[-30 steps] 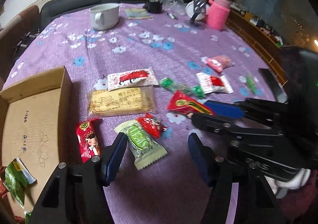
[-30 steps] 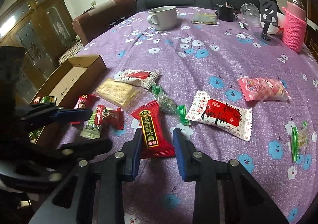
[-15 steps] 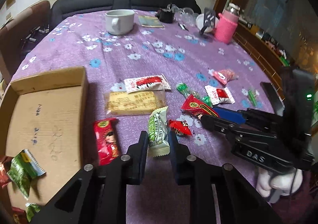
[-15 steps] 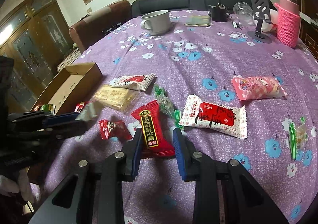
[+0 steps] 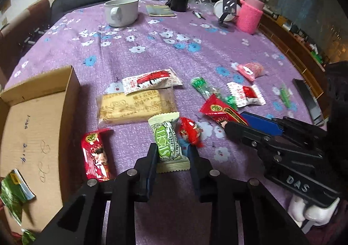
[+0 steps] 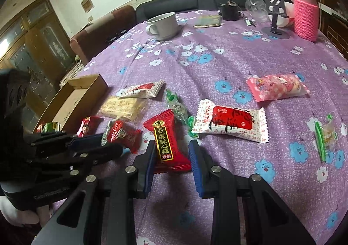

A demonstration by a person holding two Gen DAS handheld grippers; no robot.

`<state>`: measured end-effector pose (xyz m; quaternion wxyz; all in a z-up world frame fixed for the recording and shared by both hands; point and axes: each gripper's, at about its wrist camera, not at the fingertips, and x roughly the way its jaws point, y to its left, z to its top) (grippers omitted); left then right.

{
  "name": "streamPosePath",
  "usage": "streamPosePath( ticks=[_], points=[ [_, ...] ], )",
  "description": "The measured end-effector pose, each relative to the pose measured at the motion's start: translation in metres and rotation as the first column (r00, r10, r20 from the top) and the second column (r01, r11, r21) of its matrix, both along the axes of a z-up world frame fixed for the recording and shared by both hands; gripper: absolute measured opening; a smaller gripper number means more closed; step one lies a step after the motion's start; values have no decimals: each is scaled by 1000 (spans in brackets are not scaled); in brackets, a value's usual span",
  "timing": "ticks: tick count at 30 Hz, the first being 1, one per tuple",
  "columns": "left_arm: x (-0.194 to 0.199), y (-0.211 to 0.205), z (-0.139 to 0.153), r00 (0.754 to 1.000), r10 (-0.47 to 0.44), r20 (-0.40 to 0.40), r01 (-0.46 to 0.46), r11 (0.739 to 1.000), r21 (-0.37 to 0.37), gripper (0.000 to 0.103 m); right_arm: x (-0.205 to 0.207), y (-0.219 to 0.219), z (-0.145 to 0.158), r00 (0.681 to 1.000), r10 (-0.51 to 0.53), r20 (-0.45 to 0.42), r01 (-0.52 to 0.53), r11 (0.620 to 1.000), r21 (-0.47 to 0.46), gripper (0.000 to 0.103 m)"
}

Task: Organize snacks
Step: 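Carry both snacks over the box and release them inside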

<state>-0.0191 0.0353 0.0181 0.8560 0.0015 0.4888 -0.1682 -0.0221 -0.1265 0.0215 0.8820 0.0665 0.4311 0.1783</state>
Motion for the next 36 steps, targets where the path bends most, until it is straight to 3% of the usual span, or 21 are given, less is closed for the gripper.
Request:
streamPosePath(
  ticks=[1,5,11,14,22,27,32,33,36],
  points=[
    [-2,5,3,1000,0,10,0,1000,-17,21,-2,-2,3,1000,-11,5,11,1000,-3,29],
    [-12,37,25,999,24,30,-21,993,-118,21,-13,2,24,999,-1,36,1,1000,15,29],
    [-20,90,58,991,101,89,-80,974,-211,21,-19,36,57,995,73,65,-75,997,29,29],
    [-21,124,66,981,163,110,-138,969,-203,21,-19,68,67,988,141,56,-142,989,26,29],
    [-7,223,41,942,333,48,-322,934,-157,21,-3,176,59,950,309,-30,-308,950,40,30],
    [-3,250,26,931,364,16,-357,921,-156,21,11,226,34,939,329,-99,-331,944,-4,30],
    [0,261,18,925,380,-13,-375,907,-193,23,14,243,20,940,316,-126,-319,948,-3,31],
    [-2,264,18,922,386,-18,-381,900,-211,30,13,242,19,941,314,-127,-316,949,6,31],
    [-7,271,23,911,412,-1,-399,884,-244,71,15,237,28,947,304,-101,-305,952,13,38]
  ],
)
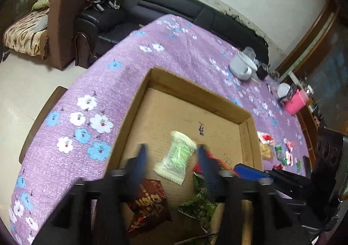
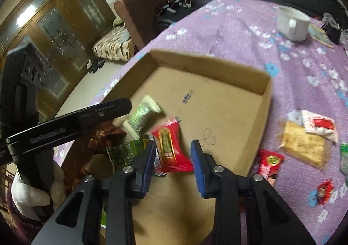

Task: Organize snacks
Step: 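Carry both snacks over the box and release them inside, then grasp a small red candy with the right gripper while the left grasps a red chip tube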

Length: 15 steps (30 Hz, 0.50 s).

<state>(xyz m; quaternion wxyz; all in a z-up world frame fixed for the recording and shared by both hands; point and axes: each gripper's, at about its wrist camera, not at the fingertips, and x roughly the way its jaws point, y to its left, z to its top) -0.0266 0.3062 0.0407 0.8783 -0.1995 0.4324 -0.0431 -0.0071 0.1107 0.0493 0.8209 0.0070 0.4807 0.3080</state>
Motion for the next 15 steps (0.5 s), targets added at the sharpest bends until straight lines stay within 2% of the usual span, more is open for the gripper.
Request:
streamPosePath(
  ticks=[1,3,6,9,12,15],
  points=[
    [-3,2,3,1000,11,14,-11,1000,-7,76,-2,-7,7,1000,-12,17,12,1000,10,40],
    [-5,4,7,999,23,25,-22,999,-42,77,-4,-23,19,999,-37,40,35,999,35,44],
    [-14,5,14,999,20,39,-14,989,-145,78,-8,-61,37,992,-93,83,87,994,67,46],
    [-21,-6,24,998,-4,70,18,982,-189,80,-8,-108,45,977,-173,121,167,984,62,49],
    [-24,-31,34,994,-53,99,73,976,-206,80,-5,-152,37,962,-241,128,241,970,15,48],
    [-23,-59,37,988,-116,100,134,971,-197,80,-2,-176,15,957,-280,79,282,959,-10,48]
  ],
)
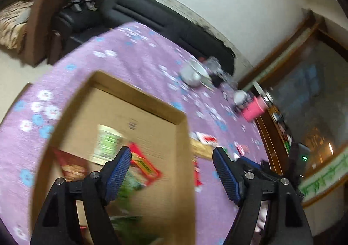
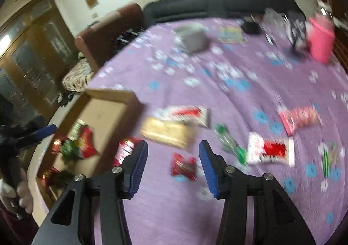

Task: Organize snacks
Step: 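Grasp a small red candy with the right gripper while the left grasps a red chip tube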

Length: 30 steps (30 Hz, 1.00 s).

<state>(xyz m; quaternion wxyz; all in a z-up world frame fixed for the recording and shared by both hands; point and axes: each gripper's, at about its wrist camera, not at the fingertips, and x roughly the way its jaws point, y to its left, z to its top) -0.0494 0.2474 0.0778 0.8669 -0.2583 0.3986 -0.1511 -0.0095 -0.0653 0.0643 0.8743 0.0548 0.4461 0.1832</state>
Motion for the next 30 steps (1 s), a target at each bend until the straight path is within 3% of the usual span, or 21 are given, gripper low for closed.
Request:
streamPosePath(
  ticks=[5,7,8,13,17,19,27,30],
  points=[
    [2,-66,-3,990,-139,-20,140,984,110,80,1,11,-28,1000,20,-17,-21,998,-53,48],
    [0,-95,-6,979,-202,-31,205,965,163,80,3,19,-37,1000,24,-11,-25,996,-91,37],
    [-2,-103,-7,975,-219,-33,221,958,181,80,4,21,-40,1000,27,-15,-28,995,-98,16],
    [-2,-152,-11,953,-301,-36,296,899,323,80,1,-1,-41,1000,1,3,-1,999,-40,17],
    [15,-169,-28,959,-272,-79,280,869,408,80,-2,-20,-44,1000,-15,-3,15,1000,10,17],
    [24,-170,-39,960,-255,-118,281,868,409,80,-1,-28,-46,1000,-18,-14,18,999,51,17],
    [35,-191,-47,958,-231,-168,285,807,516,82,-2,-34,-46,1000,-15,-26,17,996,91,17],
    [29,-202,-45,934,-314,-168,356,798,486,82,-1,-39,-44,999,-28,-28,30,994,106,17]
  ],
)
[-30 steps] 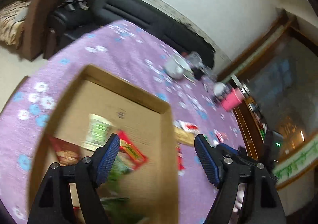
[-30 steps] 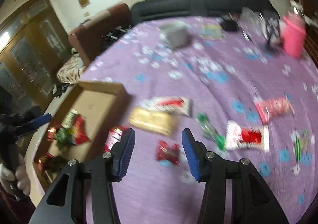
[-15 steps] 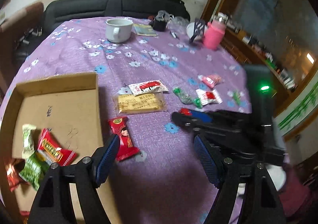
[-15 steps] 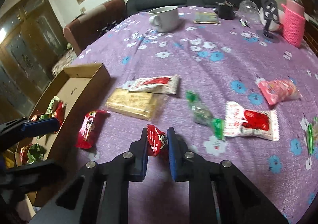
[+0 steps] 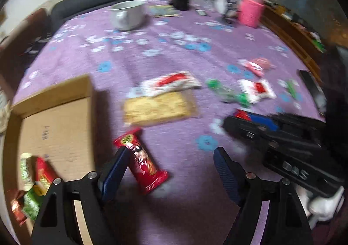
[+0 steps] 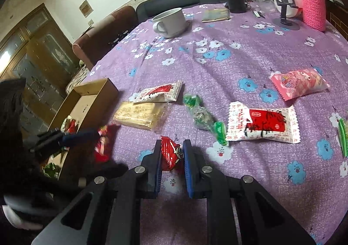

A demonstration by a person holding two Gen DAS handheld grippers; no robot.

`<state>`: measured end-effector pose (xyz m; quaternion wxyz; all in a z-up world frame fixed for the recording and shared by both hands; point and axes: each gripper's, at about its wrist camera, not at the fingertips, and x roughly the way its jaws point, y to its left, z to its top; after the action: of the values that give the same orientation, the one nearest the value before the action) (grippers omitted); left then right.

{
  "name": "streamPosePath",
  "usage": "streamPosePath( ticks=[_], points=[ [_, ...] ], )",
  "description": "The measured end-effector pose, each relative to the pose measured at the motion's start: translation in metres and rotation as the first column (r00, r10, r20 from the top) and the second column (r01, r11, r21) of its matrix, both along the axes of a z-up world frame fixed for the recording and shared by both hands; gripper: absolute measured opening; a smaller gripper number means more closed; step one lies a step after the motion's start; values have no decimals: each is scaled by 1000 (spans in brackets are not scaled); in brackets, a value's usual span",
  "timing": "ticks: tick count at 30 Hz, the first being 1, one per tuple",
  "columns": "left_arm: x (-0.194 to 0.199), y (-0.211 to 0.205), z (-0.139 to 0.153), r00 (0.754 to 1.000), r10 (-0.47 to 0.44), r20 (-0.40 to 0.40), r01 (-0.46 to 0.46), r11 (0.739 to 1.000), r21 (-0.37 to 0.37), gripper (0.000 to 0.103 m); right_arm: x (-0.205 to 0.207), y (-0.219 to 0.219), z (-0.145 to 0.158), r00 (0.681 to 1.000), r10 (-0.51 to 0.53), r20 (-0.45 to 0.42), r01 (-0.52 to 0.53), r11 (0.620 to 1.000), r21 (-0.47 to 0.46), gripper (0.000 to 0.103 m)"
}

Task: Organize snacks
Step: 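Grasp a small red candy with the right gripper while the left grasps a red chip tube, then carry the red candy and chip tube over the box and open both grippers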

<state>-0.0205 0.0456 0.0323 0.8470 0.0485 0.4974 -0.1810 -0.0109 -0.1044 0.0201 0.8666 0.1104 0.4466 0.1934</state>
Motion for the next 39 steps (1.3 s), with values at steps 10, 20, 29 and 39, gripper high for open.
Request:
streamPosePath(
  ticks=[10,20,29,39],
  points=[
    [-1,12,-6,995,94,-13,-95,995,-36,79,1,-10,1,1000,-19,-17,20,999,40,17],
    [-7,-15,-13,999,26,33,-27,999,24,20,-4,-5,4,1000,-13,25,12,1000,14,16],
    [-22,18,18,994,76,72,-69,993,-100,20,-12,1,11,997,-16,71,17,1000,-5,16],
    [-7,128,59,965,240,108,-220,960,-172,21,-17,44,63,989,136,66,-144,980,136,17]
  ],
)
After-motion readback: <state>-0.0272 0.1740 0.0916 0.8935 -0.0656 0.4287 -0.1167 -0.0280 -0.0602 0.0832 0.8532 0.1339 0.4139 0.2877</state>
